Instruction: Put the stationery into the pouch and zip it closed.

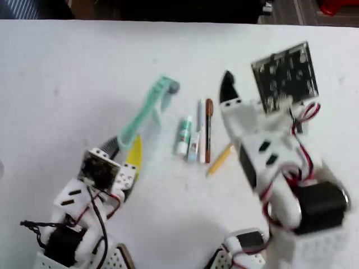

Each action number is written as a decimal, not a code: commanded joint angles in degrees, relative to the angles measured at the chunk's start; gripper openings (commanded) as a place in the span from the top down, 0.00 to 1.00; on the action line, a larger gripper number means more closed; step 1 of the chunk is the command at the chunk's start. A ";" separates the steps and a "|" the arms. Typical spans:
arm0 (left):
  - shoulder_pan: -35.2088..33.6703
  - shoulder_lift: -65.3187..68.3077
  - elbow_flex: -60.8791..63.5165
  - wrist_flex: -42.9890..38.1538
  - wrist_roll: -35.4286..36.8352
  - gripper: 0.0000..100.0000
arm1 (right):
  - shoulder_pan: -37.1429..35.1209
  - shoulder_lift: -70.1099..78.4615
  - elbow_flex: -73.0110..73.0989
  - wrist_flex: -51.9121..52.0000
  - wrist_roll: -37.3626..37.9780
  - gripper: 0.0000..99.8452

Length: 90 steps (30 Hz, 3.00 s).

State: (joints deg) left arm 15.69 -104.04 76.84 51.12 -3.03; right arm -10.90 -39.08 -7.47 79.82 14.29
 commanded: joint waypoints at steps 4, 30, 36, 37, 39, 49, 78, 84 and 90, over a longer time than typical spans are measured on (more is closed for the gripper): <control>-2.59 -0.66 -0.44 -2.73 3.34 0.98 | 9.89 7.69 7.30 0.31 -1.67 0.74; -2.33 37.85 -16.53 -5.10 3.43 0.98 | 15.60 47.69 18.55 -15.69 -27.08 0.74; -2.77 35.65 -16.09 -5.54 6.24 0.98 | 15.52 52.62 15.12 -15.96 -27.96 0.74; -2.77 34.15 -15.03 -5.80 6.33 0.98 | 15.34 53.49 14.51 -15.96 -29.27 0.74; -2.42 30.73 -11.87 -7.47 6.15 0.98 | 15.25 55.34 12.84 -15.96 -31.03 0.74; -2.33 13.58 0.26 -12.48 6.15 0.98 | 14.46 67.21 5.01 -15.52 -31.82 0.74; -2.59 11.30 2.29 -11.25 6.15 0.98 | 14.73 70.99 0.70 -12.00 -31.47 0.98; -2.59 11.30 2.29 -10.64 6.15 0.98 | 14.73 70.99 0.79 -12.00 -31.47 0.98; -2.59 11.30 2.29 -10.11 6.15 0.98 | 14.81 70.99 0.79 -11.91 -31.38 0.98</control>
State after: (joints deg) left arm 13.41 -92.62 78.59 39.78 2.24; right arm 4.66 31.87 -5.36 68.04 -17.19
